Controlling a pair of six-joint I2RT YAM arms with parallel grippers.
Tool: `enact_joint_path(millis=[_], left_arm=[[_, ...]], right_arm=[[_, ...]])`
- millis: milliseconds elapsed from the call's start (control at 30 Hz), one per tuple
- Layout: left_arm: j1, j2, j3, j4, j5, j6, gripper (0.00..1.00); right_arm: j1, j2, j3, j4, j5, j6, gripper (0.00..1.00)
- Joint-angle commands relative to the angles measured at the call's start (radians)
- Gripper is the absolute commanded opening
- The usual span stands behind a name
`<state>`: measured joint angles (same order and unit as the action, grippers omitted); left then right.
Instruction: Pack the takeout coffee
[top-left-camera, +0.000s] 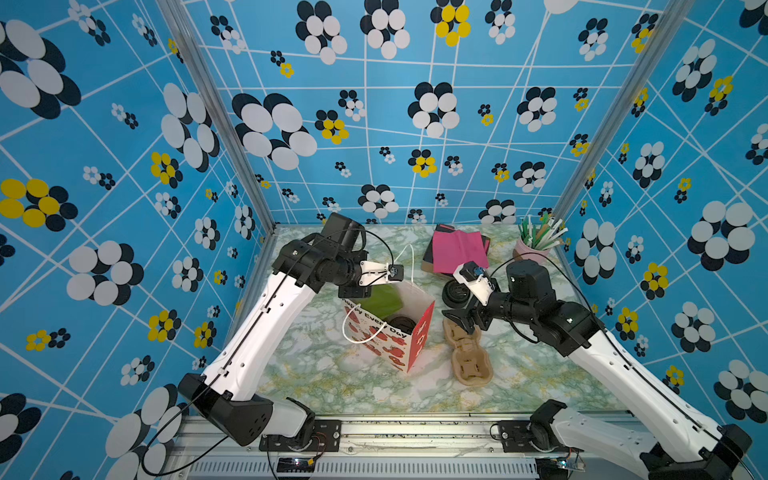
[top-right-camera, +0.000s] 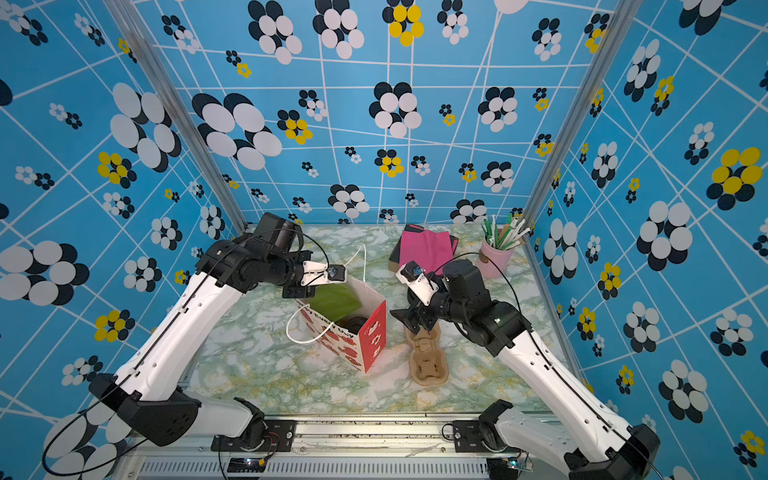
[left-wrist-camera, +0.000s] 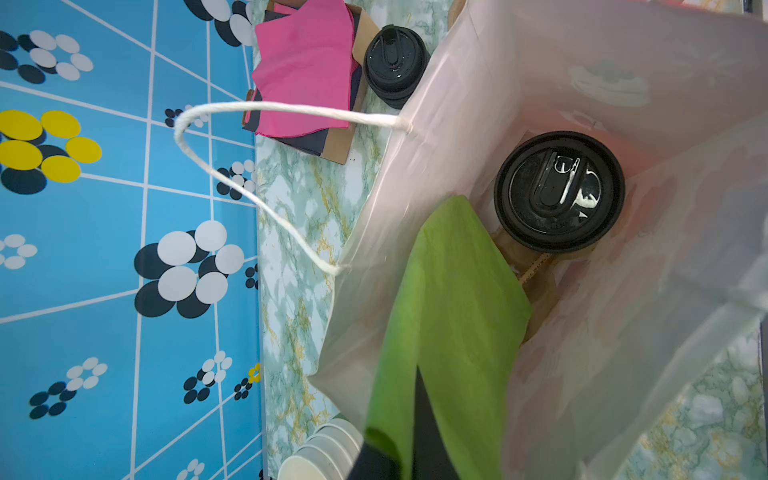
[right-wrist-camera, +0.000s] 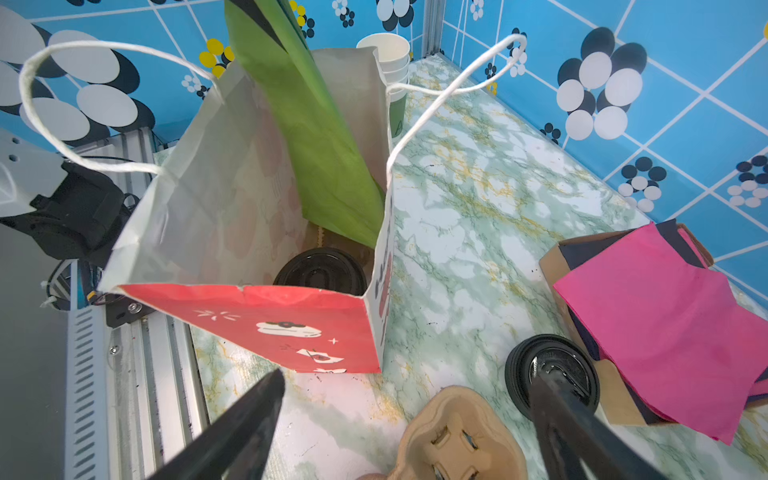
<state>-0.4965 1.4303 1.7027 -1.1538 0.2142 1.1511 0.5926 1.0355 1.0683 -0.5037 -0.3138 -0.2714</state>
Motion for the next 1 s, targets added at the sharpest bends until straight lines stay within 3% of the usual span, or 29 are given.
enact_joint_path(millis=[0, 967], left_arm=[[-0.017, 0.034, -0.001, -0.047, -0.021, 0.012, 0.00], [-0.052, 0.201, -0.018, -0.063, -0.008, -0.014, 0.00]], right_arm=[[-0.001, -0.016, -0.011, 0.016, 0.015, 0.015, 0.95], [-0.002, -0.039, -0.052, -0.002, 0.041, 0.004, 0.97]])
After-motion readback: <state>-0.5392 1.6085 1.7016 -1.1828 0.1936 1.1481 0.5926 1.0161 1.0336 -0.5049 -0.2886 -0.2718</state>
